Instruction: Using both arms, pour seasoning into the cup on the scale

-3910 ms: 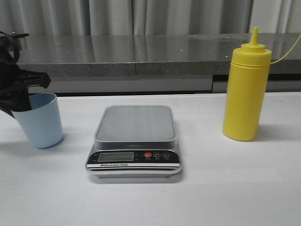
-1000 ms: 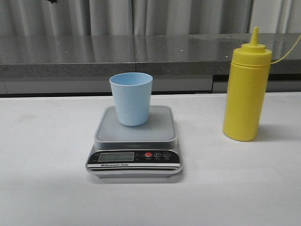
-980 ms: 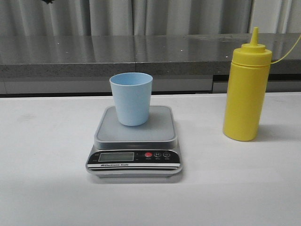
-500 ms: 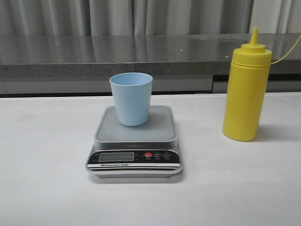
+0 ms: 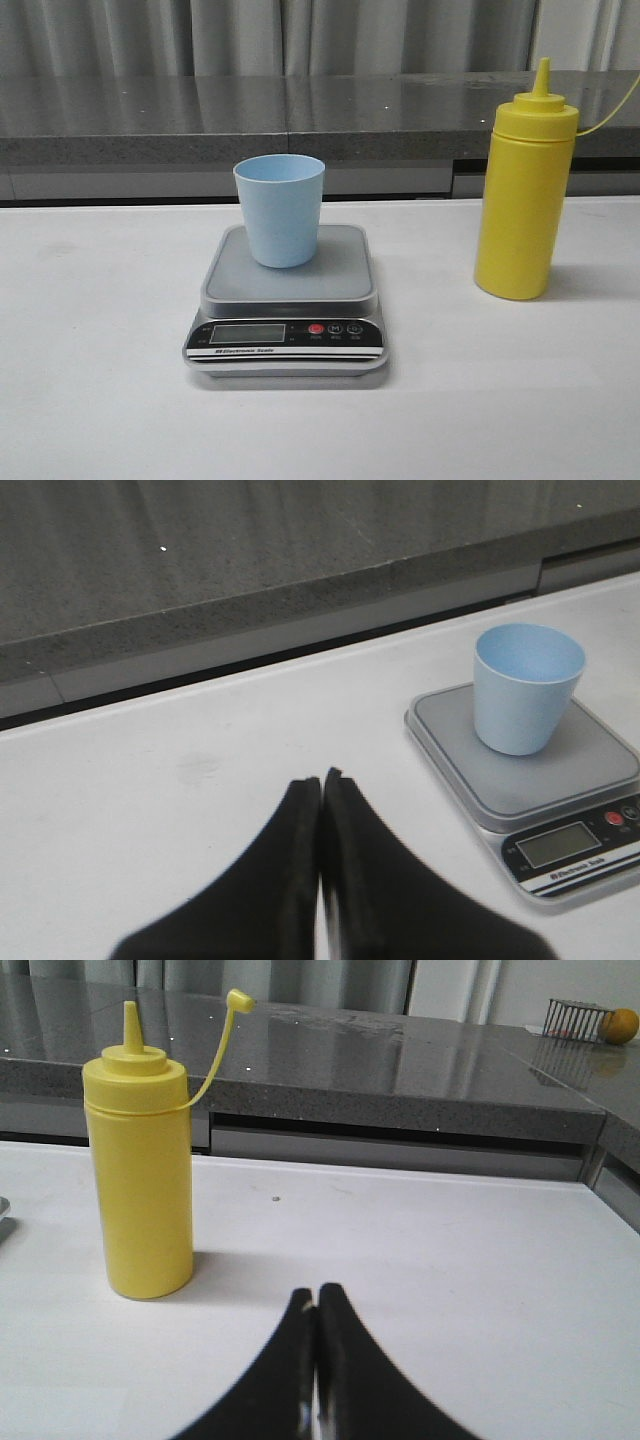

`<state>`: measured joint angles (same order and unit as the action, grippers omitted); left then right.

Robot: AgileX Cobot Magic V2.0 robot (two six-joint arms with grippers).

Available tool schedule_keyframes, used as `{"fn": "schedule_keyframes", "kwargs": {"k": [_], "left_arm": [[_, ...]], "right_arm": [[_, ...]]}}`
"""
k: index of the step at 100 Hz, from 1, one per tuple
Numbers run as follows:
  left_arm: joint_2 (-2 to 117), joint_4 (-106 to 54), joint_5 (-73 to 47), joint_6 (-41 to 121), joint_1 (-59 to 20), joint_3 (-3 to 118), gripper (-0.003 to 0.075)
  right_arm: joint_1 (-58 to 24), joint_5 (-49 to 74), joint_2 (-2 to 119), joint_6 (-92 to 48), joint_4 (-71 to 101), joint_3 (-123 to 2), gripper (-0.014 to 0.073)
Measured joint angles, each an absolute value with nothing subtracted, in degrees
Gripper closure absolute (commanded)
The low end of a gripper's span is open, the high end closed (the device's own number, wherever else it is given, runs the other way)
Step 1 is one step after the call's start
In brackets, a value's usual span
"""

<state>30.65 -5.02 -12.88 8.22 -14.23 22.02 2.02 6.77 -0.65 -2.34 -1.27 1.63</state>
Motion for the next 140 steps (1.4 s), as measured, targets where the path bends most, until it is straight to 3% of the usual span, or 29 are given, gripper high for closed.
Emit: {"fn": "schedule_keyframes", "kwargs": {"k": [52, 91, 125, 140], "left_arm": [[19.04, 0.00, -10.11, 1.16, -13.24, 11.56, 0.0741], [18.48, 0.00, -10.11, 0.90, -13.24, 10.99, 0.0741], [18.48, 0.00, -10.11, 0.90, -13.24, 10.99, 0.0741], [18.48, 0.00, -10.11, 0.90, -13.24, 10.99, 0.0741]], "right_arm": [[2.02, 6.77, -0.65, -2.34, -1.27, 1.63, 0.0654], [2.02, 6.64, -0.65, -2.34, -1.27, 1.63, 0.0654], [2.02, -6.87, -0.65, -1.80, -0.94, 1.63, 0.0654], [2.02, -7.34, -0.65, -1.70, -0.88, 1.63, 0.0654]]}}
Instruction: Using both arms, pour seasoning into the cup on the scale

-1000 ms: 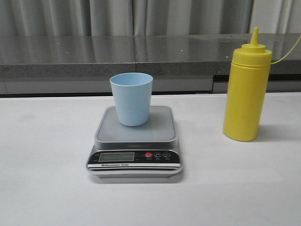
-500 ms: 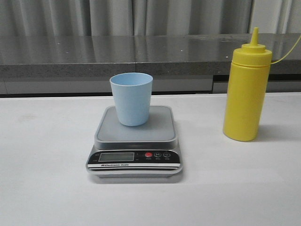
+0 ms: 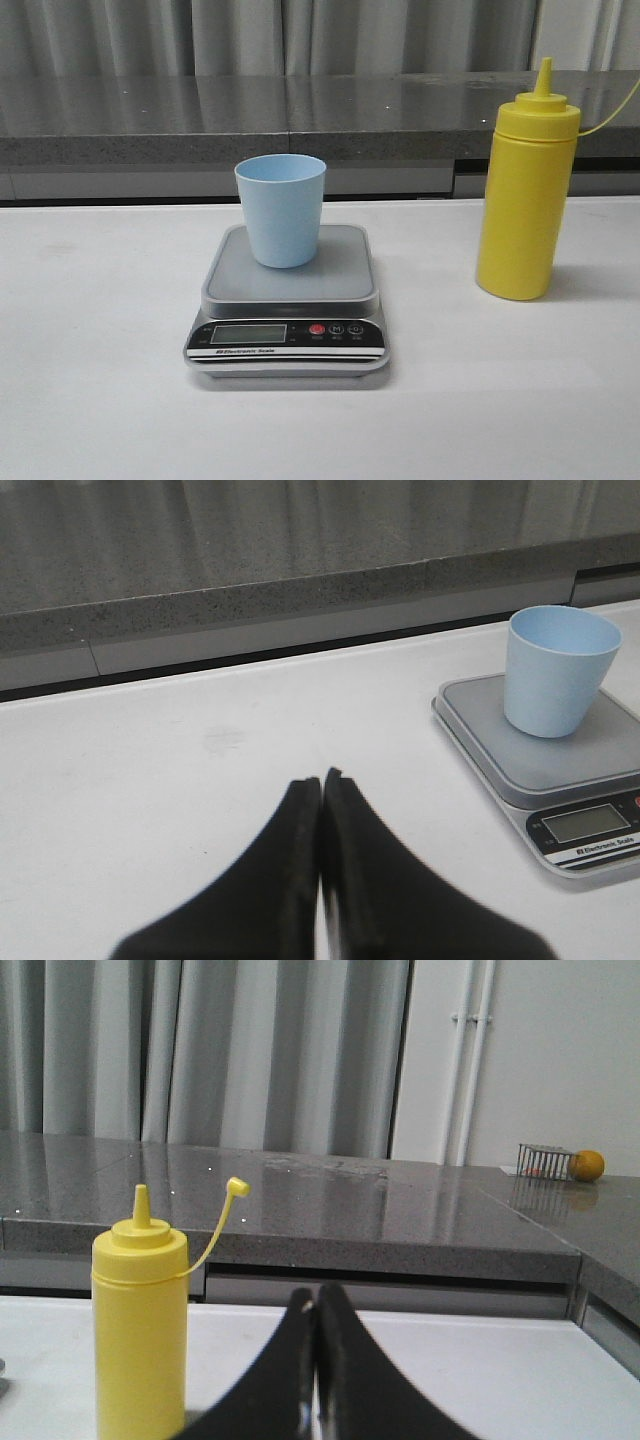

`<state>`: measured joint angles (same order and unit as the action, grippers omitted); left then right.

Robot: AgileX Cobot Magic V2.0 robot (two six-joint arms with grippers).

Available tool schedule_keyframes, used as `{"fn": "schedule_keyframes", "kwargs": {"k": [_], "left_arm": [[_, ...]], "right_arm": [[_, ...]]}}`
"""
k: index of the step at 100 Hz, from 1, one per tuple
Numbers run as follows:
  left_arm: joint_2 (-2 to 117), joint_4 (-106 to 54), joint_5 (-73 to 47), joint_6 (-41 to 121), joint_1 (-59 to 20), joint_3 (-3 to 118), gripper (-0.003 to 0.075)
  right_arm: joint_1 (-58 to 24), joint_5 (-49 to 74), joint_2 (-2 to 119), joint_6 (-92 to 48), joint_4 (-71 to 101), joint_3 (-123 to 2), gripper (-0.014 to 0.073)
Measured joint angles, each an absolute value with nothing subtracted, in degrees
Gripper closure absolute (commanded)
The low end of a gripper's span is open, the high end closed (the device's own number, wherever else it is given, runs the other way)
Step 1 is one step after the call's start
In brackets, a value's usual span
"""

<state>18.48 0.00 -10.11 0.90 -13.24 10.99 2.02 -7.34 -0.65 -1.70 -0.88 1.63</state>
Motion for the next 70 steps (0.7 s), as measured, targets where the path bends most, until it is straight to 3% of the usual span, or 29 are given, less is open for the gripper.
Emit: {"fn": "schedule_keyframes", "kwargs": {"k": [37, 70], "left_arm": [[18.48, 0.00, -10.11, 0.90, -13.24, 10.99, 0.0741], [18.48, 0.00, -10.11, 0.90, -13.24, 10.99, 0.0741]], "right_arm": [[2.02, 8.41, -0.04, -0.97, 0.00, -5.44, 0.0654], [2.02, 13.65, 14.01, 0.00, 3.42, -13.32, 0.0654]]}}
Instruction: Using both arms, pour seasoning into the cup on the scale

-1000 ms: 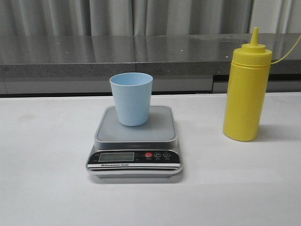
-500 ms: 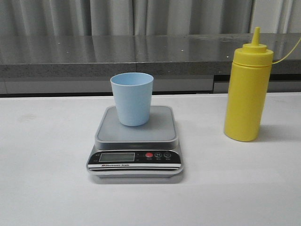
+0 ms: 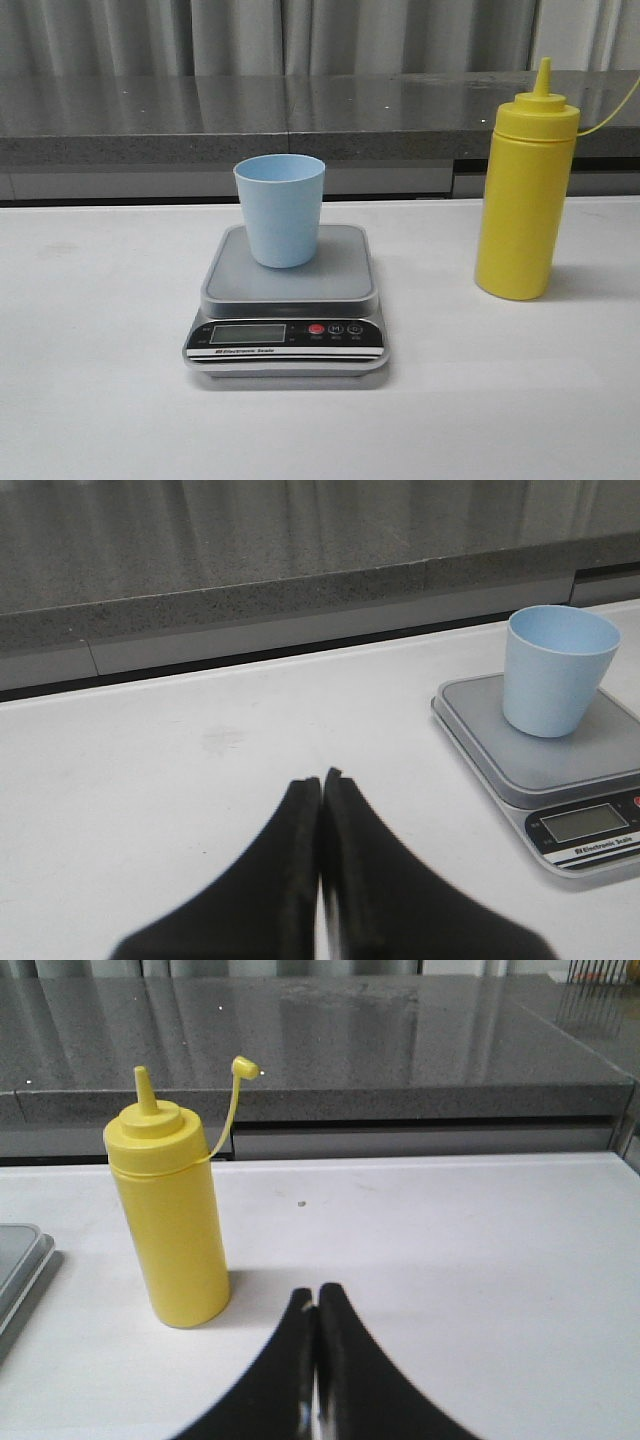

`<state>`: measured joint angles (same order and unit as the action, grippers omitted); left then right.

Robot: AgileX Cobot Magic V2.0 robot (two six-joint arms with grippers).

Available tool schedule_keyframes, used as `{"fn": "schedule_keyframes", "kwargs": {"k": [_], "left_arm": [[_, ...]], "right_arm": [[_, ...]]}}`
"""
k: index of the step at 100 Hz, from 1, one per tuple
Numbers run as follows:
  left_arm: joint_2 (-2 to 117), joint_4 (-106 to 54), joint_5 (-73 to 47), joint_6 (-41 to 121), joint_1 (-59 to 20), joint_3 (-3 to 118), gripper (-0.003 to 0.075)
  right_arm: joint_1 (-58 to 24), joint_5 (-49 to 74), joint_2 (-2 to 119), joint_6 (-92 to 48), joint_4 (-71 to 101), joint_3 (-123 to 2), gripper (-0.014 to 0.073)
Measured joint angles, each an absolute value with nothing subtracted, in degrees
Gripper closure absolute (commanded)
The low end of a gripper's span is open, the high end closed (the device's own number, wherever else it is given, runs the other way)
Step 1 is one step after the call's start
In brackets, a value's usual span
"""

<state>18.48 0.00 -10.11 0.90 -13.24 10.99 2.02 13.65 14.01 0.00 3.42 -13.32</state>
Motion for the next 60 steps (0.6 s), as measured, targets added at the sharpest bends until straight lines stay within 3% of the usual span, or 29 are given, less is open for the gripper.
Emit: {"fn": "schedule_keyframes", "kwargs": {"k": [38, 45, 52, 60], "left_arm": [[18.48, 0.00, -10.11, 0.90, -13.24, 10.99, 0.0741], [18.48, 0.00, -10.11, 0.90, -13.24, 10.99, 0.0741], [18.48, 0.00, -10.11, 0.90, -13.24, 10.99, 0.0741], [18.48, 0.00, -10.11, 0.90, -13.24, 10.99, 0.0741]], "right_arm": [[-3.92, 3.66, 30.76, 9.34, -6.24, -15.64, 0.0622], [-5.86, 0.00, 34.67, 9.51, -6.37, -15.64, 0.0545], [-7.51, -3.11, 38.86, 9.60, -6.47, -15.64, 0.0414], [-8.75, -7.11, 43.58, 9.73, -6.47, -15.73, 0.0199]]}}
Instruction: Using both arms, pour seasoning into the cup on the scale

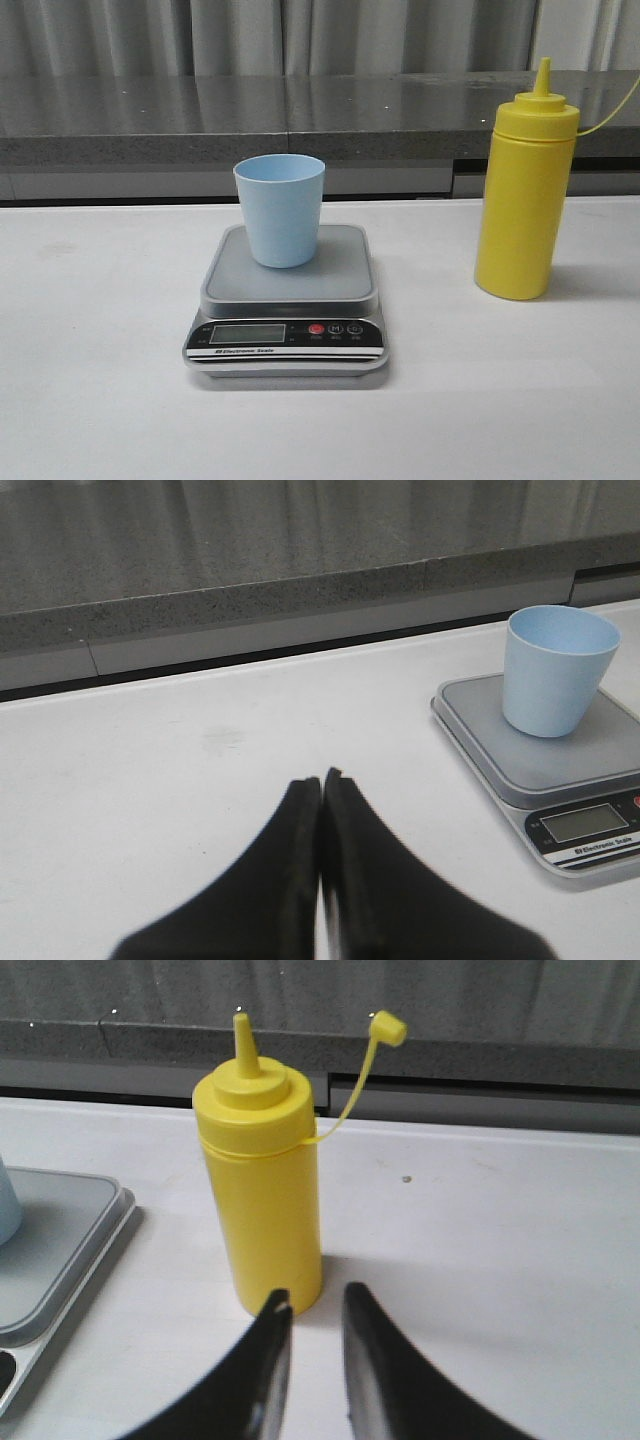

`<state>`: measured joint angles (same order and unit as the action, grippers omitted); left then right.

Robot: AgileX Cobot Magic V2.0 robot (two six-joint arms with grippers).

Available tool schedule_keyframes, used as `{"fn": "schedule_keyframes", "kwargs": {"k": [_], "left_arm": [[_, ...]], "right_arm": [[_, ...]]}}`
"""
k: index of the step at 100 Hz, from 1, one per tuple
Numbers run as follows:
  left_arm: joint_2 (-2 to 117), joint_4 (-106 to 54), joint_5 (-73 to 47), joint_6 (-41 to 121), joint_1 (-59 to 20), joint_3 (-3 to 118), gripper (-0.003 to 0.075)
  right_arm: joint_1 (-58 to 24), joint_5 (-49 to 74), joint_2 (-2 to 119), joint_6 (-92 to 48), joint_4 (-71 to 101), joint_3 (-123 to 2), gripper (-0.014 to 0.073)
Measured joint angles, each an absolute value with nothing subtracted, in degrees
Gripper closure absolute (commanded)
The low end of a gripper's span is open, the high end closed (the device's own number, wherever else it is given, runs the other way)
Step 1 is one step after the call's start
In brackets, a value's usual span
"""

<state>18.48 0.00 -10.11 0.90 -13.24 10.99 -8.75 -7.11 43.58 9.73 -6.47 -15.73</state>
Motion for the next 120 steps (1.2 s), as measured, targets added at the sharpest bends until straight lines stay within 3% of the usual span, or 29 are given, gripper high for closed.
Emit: {"fn": "schedule_keyframes", "kwargs": {"k": [9, 11, 73, 120], "left_arm": [[18.48, 0.00, -10.11, 0.90, -13.24, 10.99, 0.0741], [18.48, 0.00, -10.11, 0.90, -13.24, 10.99, 0.0741], [18.48, 0.00, -10.11, 0.90, -13.24, 10.99, 0.0741], [18.48, 0.00, -10.11, 0.90, -13.24, 10.99, 0.0741]], "right_arm": [[-9.66, -11.80, 48.94, 9.73, -6.47, -15.73, -0.0052], [-9.84, -13.10, 50.19, 9.73, -6.47, -15.73, -0.0076], [-10.90, -57.23, 89.58, 9.77, -6.47, -17.13, -0.0052], [-13.15, -59.94, 101.44, 10.03, -6.47, -28.25, -0.0052]]}}
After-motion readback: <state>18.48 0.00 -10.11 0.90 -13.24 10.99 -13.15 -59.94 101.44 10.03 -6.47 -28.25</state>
